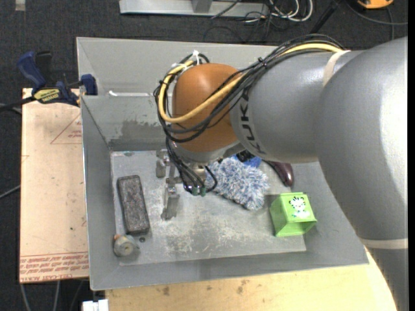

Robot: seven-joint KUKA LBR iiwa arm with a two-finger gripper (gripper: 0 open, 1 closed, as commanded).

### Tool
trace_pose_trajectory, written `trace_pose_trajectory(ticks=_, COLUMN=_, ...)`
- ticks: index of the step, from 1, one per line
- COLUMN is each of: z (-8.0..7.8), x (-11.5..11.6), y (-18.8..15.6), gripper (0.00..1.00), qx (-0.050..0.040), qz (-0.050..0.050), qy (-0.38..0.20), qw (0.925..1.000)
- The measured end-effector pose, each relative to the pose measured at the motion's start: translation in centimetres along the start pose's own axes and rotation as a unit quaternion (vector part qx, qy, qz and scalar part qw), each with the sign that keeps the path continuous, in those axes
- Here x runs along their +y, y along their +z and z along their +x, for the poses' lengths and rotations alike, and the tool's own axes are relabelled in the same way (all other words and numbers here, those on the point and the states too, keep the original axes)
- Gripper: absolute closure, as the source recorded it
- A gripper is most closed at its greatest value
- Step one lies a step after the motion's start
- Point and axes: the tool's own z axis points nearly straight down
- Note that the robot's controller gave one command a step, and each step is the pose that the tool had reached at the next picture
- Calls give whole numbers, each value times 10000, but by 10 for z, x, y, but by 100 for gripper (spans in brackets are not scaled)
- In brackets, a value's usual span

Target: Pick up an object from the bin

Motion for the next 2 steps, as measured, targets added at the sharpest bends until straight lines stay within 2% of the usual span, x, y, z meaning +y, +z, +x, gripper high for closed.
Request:
trace_pose_trajectory(ticks=1, z=-2, x=-1, y=-5, gripper=0, qx=-35, qz=-7, qy=17, qw=10000)
trace_pose_trajectory(ticks=2, z=-17, x=-22, y=-48, gripper=0, qx=-8, qz=-5, qy=153, qw=9999)
